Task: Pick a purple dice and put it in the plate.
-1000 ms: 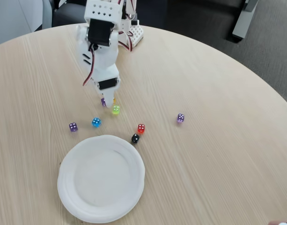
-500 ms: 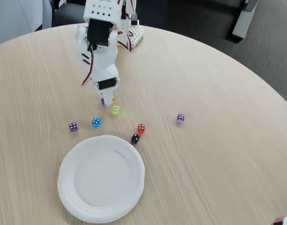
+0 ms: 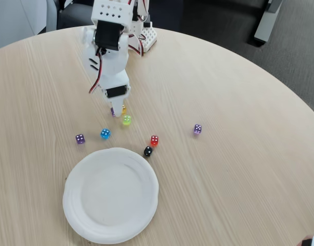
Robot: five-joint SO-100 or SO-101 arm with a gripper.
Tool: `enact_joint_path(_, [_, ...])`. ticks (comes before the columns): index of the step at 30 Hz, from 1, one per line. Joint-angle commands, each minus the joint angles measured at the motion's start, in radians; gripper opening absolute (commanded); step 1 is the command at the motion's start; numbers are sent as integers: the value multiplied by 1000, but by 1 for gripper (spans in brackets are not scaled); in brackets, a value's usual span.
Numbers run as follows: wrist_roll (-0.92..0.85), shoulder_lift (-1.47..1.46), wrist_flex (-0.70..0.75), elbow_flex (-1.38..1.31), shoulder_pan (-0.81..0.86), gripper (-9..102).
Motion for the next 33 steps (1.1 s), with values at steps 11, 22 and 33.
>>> enact_joint_path(11, [35, 3, 5, -21, 6, 11])
enact_joint_path(22, [26, 3, 3, -21, 6, 9])
enact_joint_path(33, [2, 3, -6, -21, 6, 0])
